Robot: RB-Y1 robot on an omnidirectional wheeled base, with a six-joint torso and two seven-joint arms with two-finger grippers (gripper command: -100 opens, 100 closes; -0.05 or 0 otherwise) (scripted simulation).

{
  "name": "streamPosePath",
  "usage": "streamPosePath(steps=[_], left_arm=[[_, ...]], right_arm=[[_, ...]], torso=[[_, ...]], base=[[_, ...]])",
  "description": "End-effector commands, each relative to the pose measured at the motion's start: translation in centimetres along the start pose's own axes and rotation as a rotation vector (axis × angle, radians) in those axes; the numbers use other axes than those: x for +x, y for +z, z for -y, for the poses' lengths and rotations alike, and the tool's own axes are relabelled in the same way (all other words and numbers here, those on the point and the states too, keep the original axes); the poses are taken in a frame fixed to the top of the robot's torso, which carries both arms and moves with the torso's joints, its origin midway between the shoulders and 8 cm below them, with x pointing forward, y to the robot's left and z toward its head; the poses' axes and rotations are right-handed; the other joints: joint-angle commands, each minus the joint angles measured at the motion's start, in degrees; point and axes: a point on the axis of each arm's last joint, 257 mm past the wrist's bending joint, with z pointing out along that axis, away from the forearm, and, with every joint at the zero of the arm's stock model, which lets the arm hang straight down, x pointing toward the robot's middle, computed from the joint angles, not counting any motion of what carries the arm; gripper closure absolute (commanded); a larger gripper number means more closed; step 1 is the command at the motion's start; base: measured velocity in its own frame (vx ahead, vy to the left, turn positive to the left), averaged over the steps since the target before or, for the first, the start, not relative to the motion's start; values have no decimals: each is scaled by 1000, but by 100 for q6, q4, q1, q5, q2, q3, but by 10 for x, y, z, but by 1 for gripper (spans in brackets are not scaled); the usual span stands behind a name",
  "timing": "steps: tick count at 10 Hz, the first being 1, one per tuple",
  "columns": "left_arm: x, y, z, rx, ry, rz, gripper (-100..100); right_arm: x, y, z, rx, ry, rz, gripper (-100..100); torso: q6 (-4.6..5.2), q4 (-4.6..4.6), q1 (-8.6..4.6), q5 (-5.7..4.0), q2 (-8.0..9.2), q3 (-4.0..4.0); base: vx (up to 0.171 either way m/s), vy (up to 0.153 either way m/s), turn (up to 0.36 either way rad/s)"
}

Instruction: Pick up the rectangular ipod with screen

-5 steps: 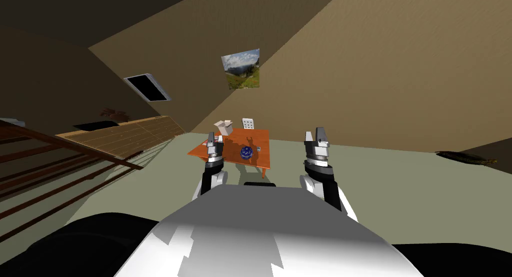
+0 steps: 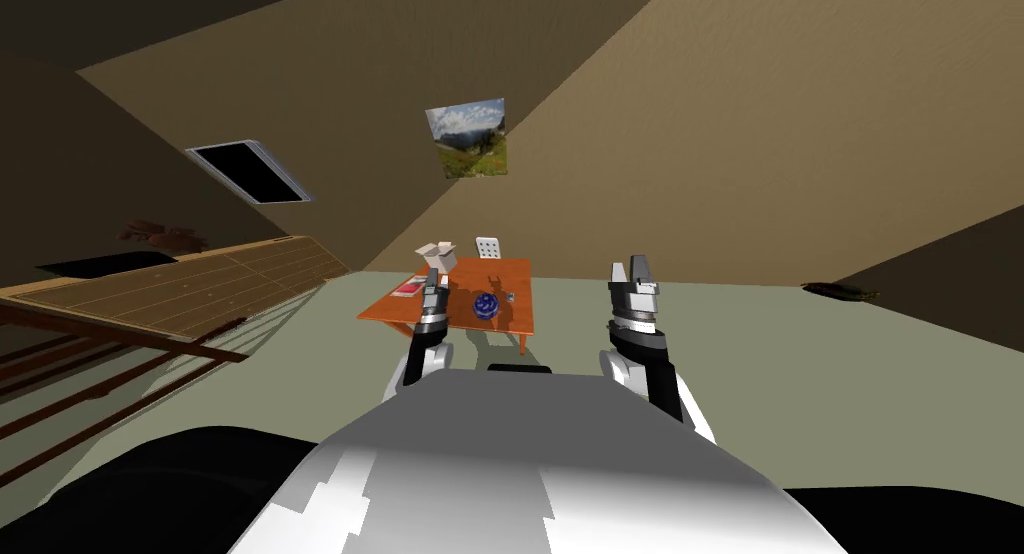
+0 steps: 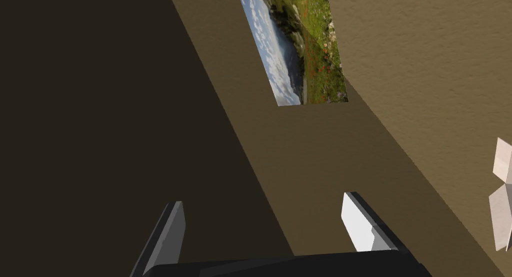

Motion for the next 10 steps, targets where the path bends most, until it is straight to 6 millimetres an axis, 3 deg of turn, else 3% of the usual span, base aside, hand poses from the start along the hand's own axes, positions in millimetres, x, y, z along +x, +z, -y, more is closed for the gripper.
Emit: streamPosePath(steps=[1, 3, 6, 10], left_arm=[[1, -4, -19, -32, 36, -20, -100], [1, -8, -34, -61, 69, -37, -100], [0, -17, -80, -143, 177, -94, -100], [-4, -32, -126, -234, 253, -140, -100]], right_arm=[[0, 0, 0, 0, 0, 0, 0], [0, 0, 0, 0, 0, 0, 0], [0, 0, 0, 0, 0, 0, 0], [0, 0, 0, 0, 0, 0, 0]], torso=[[0, 0, 0, 0, 0, 0], [3, -1, -3, -1, -1, -1], [3, 0, -5, -1, -1, -1], [-1, 0, -3, -1, -2, -1]], base=[[-12, -20, -115], [-18, -25, -148], [-20, -33, -245], [-13, -28, -131]])
